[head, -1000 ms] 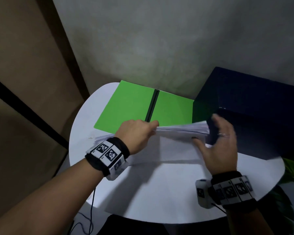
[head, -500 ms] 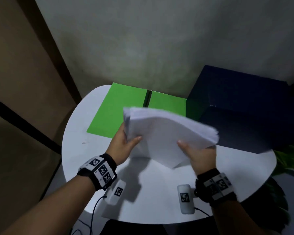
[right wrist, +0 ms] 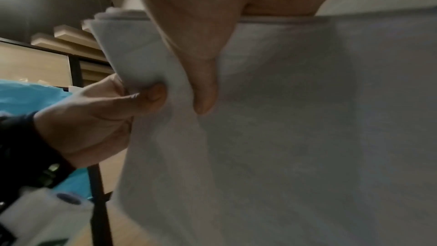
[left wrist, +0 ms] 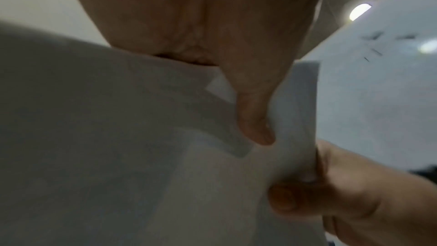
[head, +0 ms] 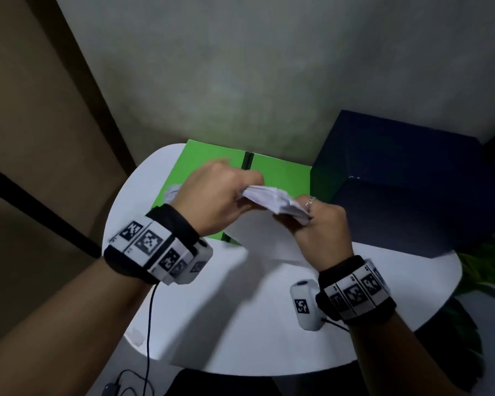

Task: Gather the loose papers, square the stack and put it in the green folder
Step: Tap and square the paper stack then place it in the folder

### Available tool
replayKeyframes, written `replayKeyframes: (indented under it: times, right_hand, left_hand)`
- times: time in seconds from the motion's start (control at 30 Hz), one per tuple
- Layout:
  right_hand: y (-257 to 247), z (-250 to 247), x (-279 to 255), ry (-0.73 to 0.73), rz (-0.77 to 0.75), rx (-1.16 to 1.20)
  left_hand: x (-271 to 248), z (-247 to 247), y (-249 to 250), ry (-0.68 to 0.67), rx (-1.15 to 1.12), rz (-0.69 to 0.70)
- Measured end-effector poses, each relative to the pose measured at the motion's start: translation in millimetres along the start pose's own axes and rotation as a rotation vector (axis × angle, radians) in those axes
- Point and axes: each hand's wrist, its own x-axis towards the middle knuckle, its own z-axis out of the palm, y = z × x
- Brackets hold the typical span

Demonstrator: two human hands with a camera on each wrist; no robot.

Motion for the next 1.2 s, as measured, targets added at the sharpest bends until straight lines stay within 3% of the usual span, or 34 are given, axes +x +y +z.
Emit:
replayKeyframes:
  times: [0.07,0.17,0.23,0.3,0.33,0.4,0.5,0.7,0.83,0.97,1.2]
  right_hand:
    - [12,-5,-6,0.054,0.136,-0.078]
    - [54,-8,-32,0.293,0.335,-0.223]
    - [70,-3,-43,0.354,0.540,0.055]
    - [75,5,-45,0.286,0.694,0.531]
    - [73,5,-43,0.230,0.722,0.634]
    - [67,2,-39,0.169,0.713,0.602]
    - [65,2,-52,0.237,0.674,0.486]
    - [77,12,-93,0.172,0.664,0.210]
    - [82,10,-97,0.185,0.698,0.285]
    - [76,11,-92,0.308,0.657,0.305]
    - [67,11,-82,0.390,0.578,0.271]
  left_hand:
    - [-7,0,-18,0.016,-0.239,-0.103]
    - [-27,1,-57,0.146,-0.688,-0.375]
    - [-40,9,-76,0.197,-0.913,-0.502]
    - [-47,22,-83,0.222,-0.964,-0.570]
    - [-49,29,-83,0.245,-0.988,-0.608]
    - [-56,47,-77,0.324,-0.992,-0.690]
    - [-72,72,-64,0.429,-0.915,-0.780]
    - [-117,101,-68,0.292,-0.846,-0.789]
    - [-114,100,-64,0.296,-0.821,-0.745]
    - [-99,98,-59,0.358,-0.841,-0.710]
    - [-83,99,-53,0.495,-0.884,-0.764]
